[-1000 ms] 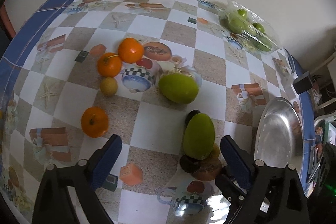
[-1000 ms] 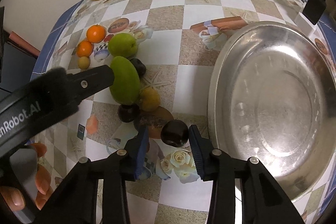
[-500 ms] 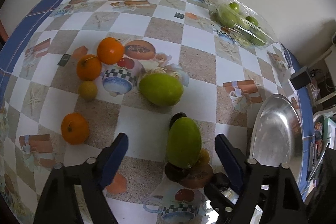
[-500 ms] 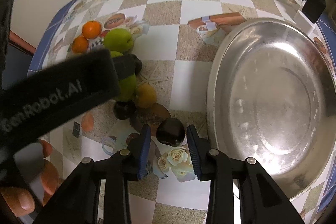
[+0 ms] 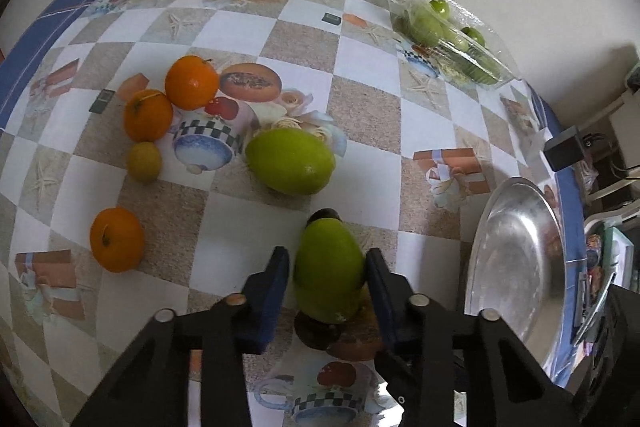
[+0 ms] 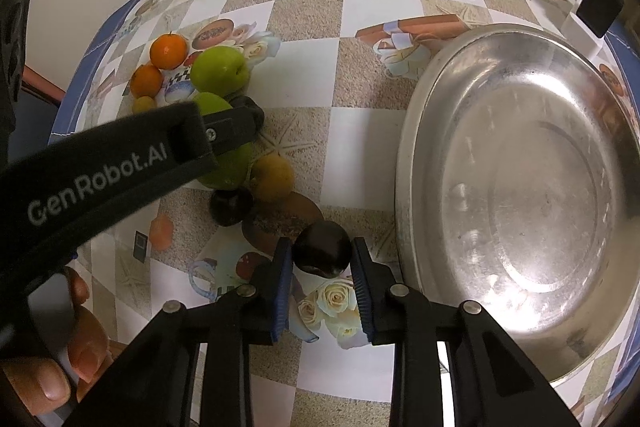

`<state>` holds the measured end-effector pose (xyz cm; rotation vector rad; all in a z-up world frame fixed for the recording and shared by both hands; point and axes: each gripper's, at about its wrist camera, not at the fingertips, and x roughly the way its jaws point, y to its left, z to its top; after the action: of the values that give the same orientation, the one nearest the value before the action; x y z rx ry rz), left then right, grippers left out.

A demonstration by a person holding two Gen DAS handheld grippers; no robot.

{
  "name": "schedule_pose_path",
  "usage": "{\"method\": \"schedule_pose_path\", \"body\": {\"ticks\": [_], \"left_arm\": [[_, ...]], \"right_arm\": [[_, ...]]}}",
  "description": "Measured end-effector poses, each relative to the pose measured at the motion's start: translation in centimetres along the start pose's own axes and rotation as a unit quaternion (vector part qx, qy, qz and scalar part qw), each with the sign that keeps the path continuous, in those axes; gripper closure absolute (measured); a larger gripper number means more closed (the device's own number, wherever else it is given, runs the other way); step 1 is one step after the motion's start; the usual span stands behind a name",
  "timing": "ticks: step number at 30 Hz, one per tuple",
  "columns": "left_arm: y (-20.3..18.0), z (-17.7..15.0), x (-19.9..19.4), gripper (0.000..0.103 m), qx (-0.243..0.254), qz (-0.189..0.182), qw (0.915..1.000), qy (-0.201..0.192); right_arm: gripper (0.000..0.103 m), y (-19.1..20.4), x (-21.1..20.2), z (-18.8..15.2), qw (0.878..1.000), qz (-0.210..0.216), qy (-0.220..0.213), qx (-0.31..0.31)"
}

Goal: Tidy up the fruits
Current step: 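Close left tool on the green mango while right tool grasps the dark plum, then carry the mango and plum in both tools over the steel bowl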

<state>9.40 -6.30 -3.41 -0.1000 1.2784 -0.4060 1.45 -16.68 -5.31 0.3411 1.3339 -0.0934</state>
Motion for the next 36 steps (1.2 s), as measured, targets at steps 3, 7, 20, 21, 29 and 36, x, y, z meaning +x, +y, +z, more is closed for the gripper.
{"method": "schedule_pose_path", "body": {"ticks": [3,7,20,21,29,36], "left_arm": [[0.1,0.0,-0.1,0.063,-0.002,-0.001,1.0000,-0.002],[0.3,0.1,-0.5,0.063,-0.005,-0.001,1.0000,-0.008],[-0.1,0.9,-3.9,0.064,-0.004,-0.008,0.9985,-0.054],[-0.2,0.8,-4.1,0.064,-0.002,-0.008,0.9984,-0.057],[-2.0,0.5,-5.0,0.064,0.021,-0.012,0.9973,-0.069],[-5.4,-0.4,-4.9,0.064,0.066,-0.025,0.9956,-0.062]], "right_arm": [[0.073,0.0,-0.3,0.0,1.000,0.003,-0.003,0.000],[0.073,0.0,-1.0,0.0,1.000,0.008,-0.012,0.000],[0.073,-0.5,-4.3,0.1,0.998,0.020,-0.058,0.010],[0.073,-0.7,-4.5,0.1,0.998,0.021,-0.059,0.012],[0.073,-3.2,-5.6,0.3,0.995,0.014,-0.079,0.053],[0.073,-8.4,-6.9,-0.3,0.988,-0.022,-0.099,0.119]]}}
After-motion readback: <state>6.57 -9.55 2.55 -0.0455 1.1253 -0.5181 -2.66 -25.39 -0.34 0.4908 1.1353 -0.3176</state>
